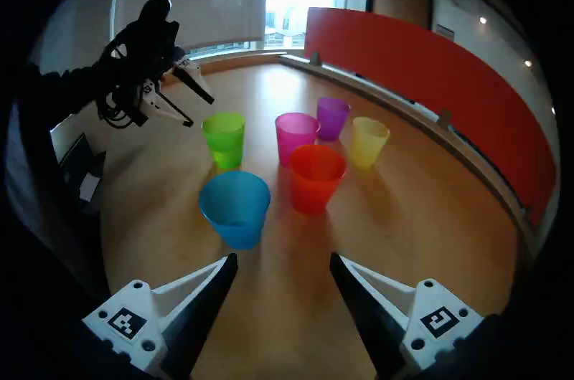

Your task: Pour water

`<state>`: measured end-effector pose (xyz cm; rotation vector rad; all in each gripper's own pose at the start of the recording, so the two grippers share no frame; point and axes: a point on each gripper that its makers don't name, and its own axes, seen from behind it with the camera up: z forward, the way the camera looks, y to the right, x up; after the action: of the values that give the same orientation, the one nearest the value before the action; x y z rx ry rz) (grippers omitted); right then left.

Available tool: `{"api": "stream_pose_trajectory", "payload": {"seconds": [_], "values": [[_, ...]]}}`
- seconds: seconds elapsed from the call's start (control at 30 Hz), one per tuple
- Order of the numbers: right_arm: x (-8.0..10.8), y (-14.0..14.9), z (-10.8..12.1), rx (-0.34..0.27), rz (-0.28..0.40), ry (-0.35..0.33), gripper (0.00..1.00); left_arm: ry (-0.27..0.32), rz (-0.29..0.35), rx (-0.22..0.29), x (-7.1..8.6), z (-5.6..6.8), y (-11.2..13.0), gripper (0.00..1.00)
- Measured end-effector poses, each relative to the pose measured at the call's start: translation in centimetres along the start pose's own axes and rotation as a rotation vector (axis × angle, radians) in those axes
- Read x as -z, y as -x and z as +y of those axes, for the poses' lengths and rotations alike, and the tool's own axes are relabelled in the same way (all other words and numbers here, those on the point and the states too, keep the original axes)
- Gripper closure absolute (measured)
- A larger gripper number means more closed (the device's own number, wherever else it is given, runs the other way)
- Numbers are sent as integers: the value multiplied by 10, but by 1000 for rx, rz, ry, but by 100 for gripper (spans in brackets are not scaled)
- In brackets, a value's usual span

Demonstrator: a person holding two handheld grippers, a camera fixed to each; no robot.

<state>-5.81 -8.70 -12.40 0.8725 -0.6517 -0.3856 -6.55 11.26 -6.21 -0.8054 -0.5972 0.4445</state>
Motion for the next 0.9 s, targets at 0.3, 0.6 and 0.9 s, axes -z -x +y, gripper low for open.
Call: {"api": "stream_pose_trajectory", "payload": {"seconds": [0.3,0.6,0.9], "values": [[11,-9,21,-89,40,89,0,-116,29,60,9,-27,1,8],[26,-14,42,-160,75,185,0,-183,85,111,16,-41,-8,8],[43,-31,73,-251,151,311,0,-271,177,166,27,-62,-21,8]]}}
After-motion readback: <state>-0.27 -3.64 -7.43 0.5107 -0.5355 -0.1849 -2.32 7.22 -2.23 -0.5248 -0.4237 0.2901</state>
